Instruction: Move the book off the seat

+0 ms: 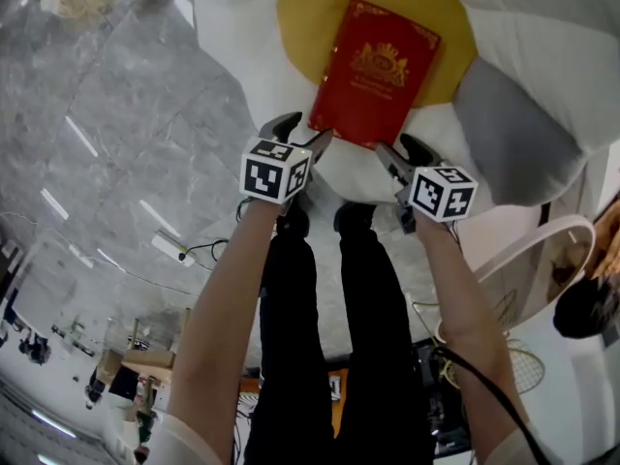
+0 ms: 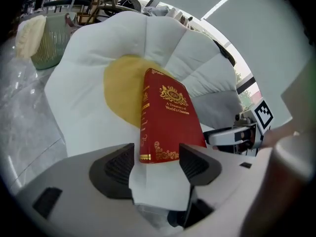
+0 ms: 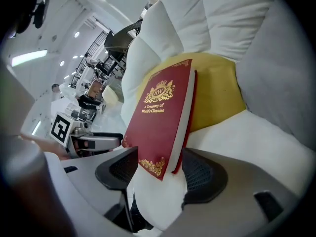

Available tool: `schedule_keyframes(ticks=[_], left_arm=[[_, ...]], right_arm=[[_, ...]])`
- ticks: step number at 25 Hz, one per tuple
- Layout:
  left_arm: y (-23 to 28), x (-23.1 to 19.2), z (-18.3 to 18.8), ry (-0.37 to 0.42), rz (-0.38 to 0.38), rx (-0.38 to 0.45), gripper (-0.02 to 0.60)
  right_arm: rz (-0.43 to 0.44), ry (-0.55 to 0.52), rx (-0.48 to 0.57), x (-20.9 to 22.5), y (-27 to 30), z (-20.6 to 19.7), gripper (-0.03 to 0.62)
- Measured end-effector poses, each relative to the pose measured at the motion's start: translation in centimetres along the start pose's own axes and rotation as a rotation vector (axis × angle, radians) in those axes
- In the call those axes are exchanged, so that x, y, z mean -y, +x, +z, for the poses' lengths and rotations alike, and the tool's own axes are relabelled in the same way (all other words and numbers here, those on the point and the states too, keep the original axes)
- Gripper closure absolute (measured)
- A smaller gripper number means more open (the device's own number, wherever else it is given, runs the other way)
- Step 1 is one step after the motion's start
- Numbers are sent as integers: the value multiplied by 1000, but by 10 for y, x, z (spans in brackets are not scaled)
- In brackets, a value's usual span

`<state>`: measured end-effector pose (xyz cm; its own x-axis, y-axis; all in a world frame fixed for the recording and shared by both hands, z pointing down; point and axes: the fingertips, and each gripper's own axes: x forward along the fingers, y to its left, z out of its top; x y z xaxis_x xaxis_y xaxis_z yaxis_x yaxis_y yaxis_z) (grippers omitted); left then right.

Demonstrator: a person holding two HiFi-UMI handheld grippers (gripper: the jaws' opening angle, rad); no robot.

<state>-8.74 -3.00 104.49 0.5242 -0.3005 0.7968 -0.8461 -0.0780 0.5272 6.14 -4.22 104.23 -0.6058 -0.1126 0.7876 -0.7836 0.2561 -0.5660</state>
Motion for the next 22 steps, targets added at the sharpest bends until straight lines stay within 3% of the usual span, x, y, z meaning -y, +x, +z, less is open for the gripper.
schedule_keyframes(ticks=[6,12,22], left_arm=[[28,-1,-7,-2,-47,-51,245],[39,3,-8,29,-119,-87,264],[16,14,-4,57,-96,-61,275]], right_arm=[[-2,40,-23,8,26,-9,276],[-5,49,-31,4,38,-9,276],[-29,35,-42,-9,25,-7,276]])
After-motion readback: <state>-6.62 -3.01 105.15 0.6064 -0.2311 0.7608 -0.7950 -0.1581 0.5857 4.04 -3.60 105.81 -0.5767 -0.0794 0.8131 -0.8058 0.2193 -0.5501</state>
